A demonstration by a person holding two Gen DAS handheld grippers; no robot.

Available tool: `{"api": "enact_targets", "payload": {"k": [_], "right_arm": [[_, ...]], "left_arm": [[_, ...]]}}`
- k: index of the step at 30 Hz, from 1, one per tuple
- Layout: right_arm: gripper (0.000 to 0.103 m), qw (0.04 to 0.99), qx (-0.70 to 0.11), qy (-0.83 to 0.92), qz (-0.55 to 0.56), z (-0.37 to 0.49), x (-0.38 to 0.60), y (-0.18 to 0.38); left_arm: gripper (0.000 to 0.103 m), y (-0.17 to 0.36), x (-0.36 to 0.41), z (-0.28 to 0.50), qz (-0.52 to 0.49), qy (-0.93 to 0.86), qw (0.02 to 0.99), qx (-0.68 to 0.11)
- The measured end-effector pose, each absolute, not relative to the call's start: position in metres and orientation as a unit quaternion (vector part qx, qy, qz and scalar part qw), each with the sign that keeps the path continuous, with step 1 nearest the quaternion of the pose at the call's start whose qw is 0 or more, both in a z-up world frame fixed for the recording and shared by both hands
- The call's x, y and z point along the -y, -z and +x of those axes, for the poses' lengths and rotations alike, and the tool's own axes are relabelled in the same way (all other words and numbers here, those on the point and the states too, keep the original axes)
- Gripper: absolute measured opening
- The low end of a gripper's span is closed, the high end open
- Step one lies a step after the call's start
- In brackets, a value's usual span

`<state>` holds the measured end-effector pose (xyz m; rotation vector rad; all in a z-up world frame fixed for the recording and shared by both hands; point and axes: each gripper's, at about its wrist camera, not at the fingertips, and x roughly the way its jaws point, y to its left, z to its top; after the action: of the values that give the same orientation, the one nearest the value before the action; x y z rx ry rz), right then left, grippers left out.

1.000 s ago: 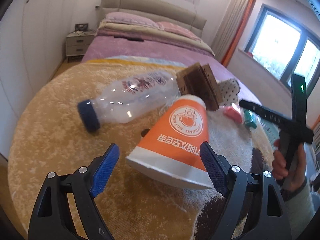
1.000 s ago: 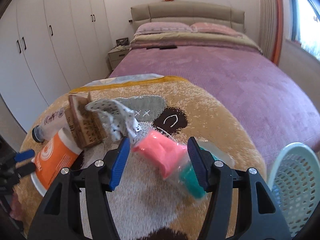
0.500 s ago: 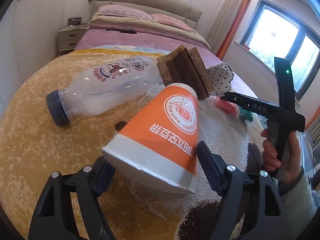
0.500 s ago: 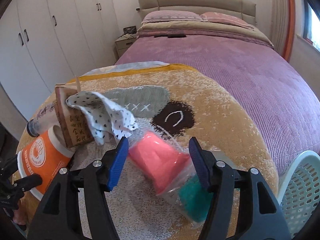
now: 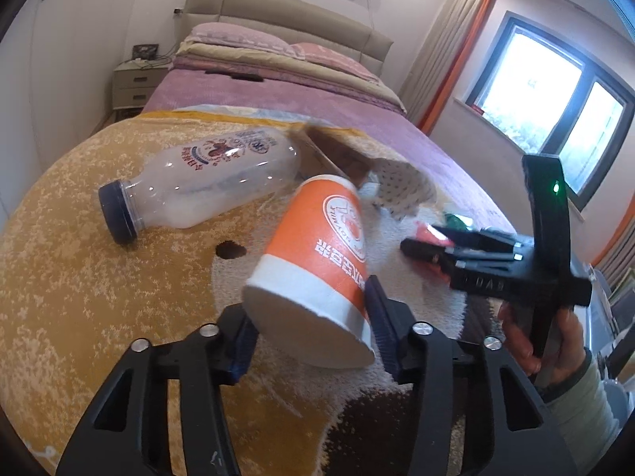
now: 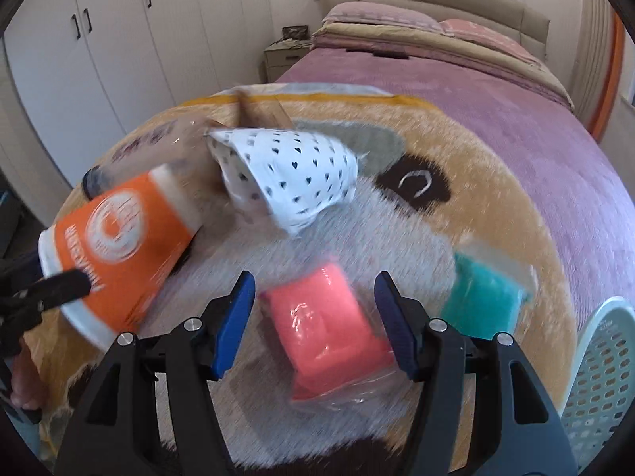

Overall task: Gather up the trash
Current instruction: 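Grasp the orange paper cup with left tool while right tool grasps the pink packet, then carry cup and pink packet over the teal basket and open both tools to drop them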

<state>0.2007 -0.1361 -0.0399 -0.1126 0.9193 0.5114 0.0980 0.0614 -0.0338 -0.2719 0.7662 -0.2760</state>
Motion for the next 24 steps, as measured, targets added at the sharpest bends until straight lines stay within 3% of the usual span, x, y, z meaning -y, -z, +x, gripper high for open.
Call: {"api": "enact_targets", "payload": {"k": [4,8,10,12,24], "right_arm": [[0.069,0.858,-0.441,-0.264,-0.016,0.184,0.144,0.037],[0.069,0.868,-0.435,-0.238,-0.025,0.178,0.143,0.037],[0.064,0.870,-0.443,-0.214,-0.032,0.182,0.141,0.042],[0.036,0.875,-0.436,-0.202,-0.048,0.179,0.137,0.040],[0.035,0.916,-0.359,-0.179,-0.023,0.124,0.173,-0.015]], "left_arm": [[0.041,0.031,-0.058,0.092,-0.129,0.133,0.911,-0.368],[0.040,0.032,-0.056,0.088,-0.137,0.129,0.911,-0.367],[0.040,0.031,-0.055,0.087,-0.139,0.130,0.911,-0.366],[0.039,0.030,-0.054,0.081,-0.142,0.135,0.911,-0.363],[0.032,-0.001,-0.016,0.068,-0.111,0.175,0.922,-0.328]]}}
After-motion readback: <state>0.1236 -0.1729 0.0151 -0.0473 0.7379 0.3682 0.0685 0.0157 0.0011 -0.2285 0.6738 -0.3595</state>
